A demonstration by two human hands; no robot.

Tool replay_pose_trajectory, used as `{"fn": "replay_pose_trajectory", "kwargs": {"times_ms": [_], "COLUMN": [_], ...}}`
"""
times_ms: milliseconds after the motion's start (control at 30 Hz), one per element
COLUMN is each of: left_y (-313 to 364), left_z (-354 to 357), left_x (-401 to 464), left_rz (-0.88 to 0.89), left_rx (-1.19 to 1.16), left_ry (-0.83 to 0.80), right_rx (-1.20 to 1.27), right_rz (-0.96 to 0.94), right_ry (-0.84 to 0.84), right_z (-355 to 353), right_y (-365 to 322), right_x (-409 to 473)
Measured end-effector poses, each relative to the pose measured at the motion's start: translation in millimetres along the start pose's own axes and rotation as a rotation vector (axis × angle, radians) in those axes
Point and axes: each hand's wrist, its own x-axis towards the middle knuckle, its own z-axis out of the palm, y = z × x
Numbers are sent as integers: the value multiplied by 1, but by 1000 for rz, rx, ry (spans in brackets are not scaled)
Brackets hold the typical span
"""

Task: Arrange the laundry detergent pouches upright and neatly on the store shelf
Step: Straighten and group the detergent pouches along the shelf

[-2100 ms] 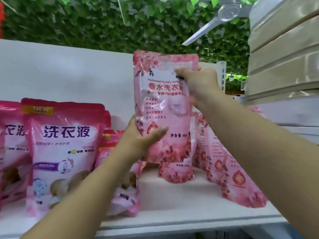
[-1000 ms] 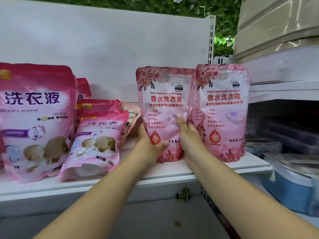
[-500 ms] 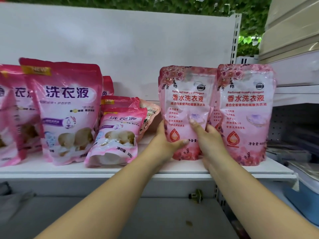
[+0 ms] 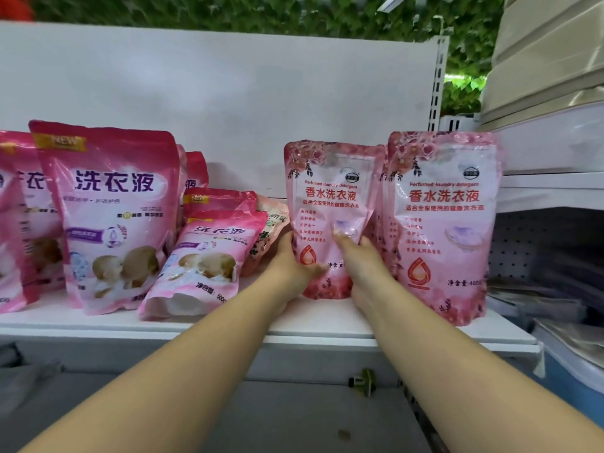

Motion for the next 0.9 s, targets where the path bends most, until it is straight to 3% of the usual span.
{"fn": "replay_pose_trajectory", "kwargs": {"times_ms": [233, 367, 533, 733, 900], "left_y": [-8, -2, 2, -7, -32], "left_z": [1, -4, -44, -134, -199], "left_x": [4, -13, -69, -95, -100], "left_rz": [-4, 25, 267, 613, 626], "left_rx": [57, 231, 436, 826, 1057], "left_ry": [51, 56, -52, 71, -37], "right_rx": [-196, -406, -680, -1009, -1057], "right_rz": [-80, -148, -240, -194, -325], "right_ry": [28, 12, -85, -158, -145], "right_z": [-4, -7, -24, 8, 85], "right_y": [3, 3, -9, -7, 0], "right_x": [4, -21, -73, -112, -137]}}
